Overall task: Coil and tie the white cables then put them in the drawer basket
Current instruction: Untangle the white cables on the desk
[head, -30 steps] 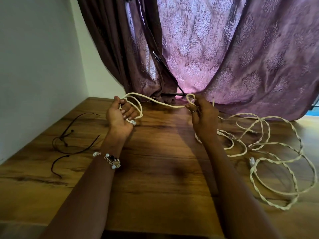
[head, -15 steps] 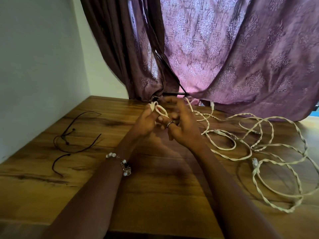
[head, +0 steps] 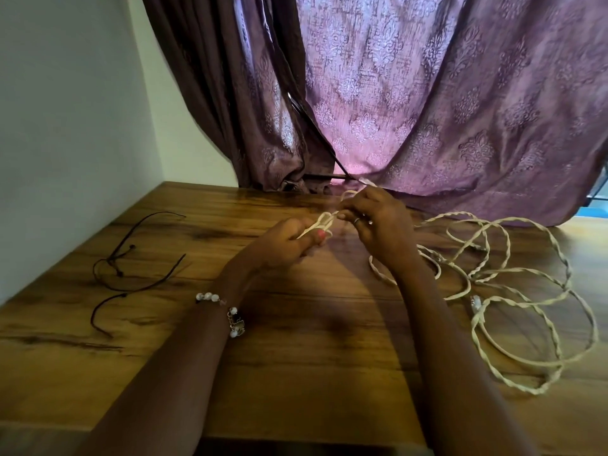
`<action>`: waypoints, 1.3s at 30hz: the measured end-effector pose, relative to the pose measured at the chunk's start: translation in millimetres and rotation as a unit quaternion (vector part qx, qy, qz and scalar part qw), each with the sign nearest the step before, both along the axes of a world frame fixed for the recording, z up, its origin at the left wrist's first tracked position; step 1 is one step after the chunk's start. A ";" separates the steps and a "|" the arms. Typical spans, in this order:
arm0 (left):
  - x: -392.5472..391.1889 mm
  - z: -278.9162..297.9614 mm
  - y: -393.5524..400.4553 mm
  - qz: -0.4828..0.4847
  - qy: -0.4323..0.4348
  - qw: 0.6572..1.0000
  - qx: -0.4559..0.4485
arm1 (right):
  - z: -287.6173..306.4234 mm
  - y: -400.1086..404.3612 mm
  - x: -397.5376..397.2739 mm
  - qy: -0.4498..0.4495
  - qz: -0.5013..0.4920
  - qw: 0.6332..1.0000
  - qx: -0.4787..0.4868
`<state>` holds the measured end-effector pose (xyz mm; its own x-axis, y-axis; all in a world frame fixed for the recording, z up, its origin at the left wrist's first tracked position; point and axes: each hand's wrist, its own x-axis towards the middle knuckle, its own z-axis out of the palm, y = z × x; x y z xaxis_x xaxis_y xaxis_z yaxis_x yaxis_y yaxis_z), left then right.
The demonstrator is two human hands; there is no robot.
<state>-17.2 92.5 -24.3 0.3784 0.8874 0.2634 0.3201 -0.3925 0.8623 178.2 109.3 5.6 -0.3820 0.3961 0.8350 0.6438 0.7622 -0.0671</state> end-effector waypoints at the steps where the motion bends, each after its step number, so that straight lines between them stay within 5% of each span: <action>1: 1.1 3.6 -3.1 0.001 0.033 0.999 0.033 | -1.6 -0.4 -3.1 -0.018 -0.014 1.000 0.022; 4: 3.8 12.6 -9.6 -0.035 0.043 0.996 0.075 | -1.6 -1.0 -7.7 -0.070 -0.089 0.992 0.053; 8: 2.4 14.6 -10.0 -0.123 -0.123 0.984 -0.027 | -1.0 0.7 5.2 -0.097 -0.151 0.984 -0.001; 12: 3.7 15.6 -13.2 -0.229 -0.229 0.940 -0.108 | -3.0 0.6 6.2 -0.098 -0.088 0.989 -0.074; 18: -1.3 18.0 -16.7 -0.255 -0.344 0.882 -0.196 | 0.3 -2.9 3.1 -0.036 0.164 0.959 -0.227; 27: -6.6 21.7 -13.7 -0.246 -0.414 0.852 -0.206 | -1.0 -3.5 0.8 -0.106 0.103 0.966 -0.212; 35: -27.2 22.1 -5.3 -0.120 -0.464 0.861 -0.171 | 14.8 -24.8 13.0 0.080 0.287 0.889 -0.348; 39: -18.2 23.5 -7.7 -0.064 -0.474 0.867 -0.141 | 7.9 -18.4 4.3 0.171 0.239 0.886 -0.357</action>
<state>-35.4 84.8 -0.9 0.2113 0.9336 0.2895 -0.6154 -0.1031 0.7815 182.5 90.9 13.5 -0.4217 0.7313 0.5360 0.1065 0.6270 -0.7717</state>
